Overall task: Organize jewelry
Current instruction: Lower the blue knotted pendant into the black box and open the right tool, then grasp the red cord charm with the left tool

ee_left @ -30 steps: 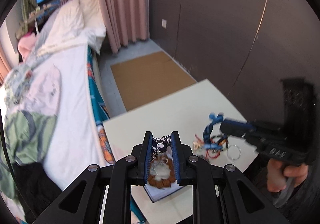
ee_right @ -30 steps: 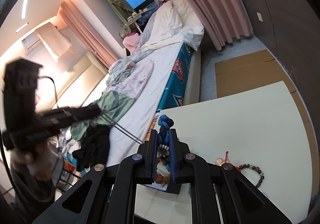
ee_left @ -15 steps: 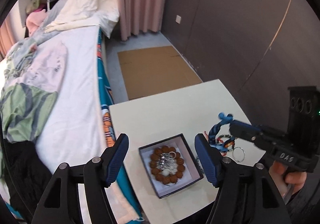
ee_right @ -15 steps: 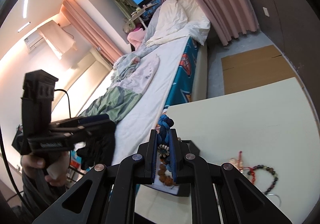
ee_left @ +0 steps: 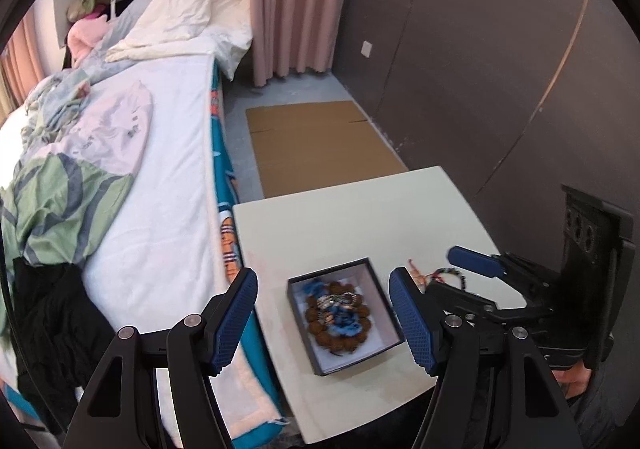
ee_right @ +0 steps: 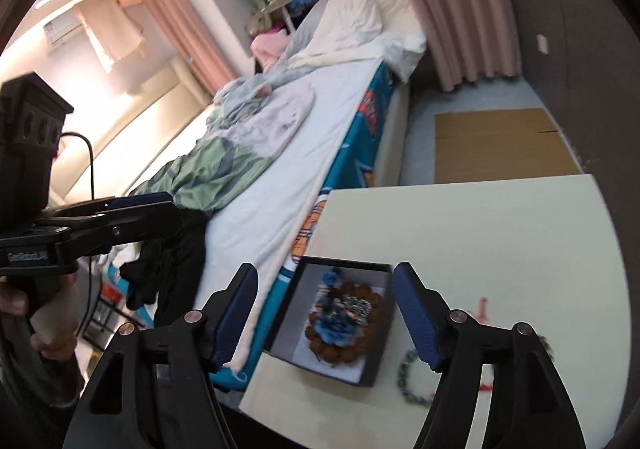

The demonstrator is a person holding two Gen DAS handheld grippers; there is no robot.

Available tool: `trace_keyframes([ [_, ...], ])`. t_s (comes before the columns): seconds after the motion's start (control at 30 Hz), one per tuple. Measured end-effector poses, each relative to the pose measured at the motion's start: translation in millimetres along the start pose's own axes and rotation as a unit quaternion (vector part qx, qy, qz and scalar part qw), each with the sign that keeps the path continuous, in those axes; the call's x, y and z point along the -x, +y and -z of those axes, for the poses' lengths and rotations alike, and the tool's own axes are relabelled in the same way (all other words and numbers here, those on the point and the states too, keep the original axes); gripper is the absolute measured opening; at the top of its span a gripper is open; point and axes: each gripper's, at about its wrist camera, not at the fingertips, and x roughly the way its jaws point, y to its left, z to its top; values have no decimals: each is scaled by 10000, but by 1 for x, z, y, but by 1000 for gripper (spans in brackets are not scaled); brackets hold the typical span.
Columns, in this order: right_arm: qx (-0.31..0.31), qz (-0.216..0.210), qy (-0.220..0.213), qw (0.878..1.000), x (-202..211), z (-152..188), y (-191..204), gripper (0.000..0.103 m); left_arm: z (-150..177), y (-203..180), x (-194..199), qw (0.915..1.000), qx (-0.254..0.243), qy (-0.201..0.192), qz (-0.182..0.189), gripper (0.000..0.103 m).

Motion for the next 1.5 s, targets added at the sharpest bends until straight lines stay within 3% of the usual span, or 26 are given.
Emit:
trace_keyframes([
  [0.27, -559, 906, -235, 9940, 55, 40, -45, 70, 13, -50, -14, 9979, -547, 2, 346, 70],
  [0.43, -1104, 768, -532, 9895, 90, 53, -73, 70, 21, -82, -14, 9951, -826, 1, 548, 70],
  [0.6, -1359, 595, -841, 9854, 117, 68, -82, 70, 28, -102, -11, 9941, -940, -107, 524, 70],
  [0.9, -1640, 949, -1094, 9758, 159, 88, -118, 71, 42, -128, -44, 9924, -1049, 279, 572, 70],
  [1.1, -1755, 990, -984, 9745, 174, 96, -144, 71, 44, -144, -77, 9900, -1058, 588, 728, 69],
  [1.5, -1919, 1156, -753, 9717, 169, 103, -177, 71, 39, -173, -148, 9820, -1025, 1344, 847, 39],
])
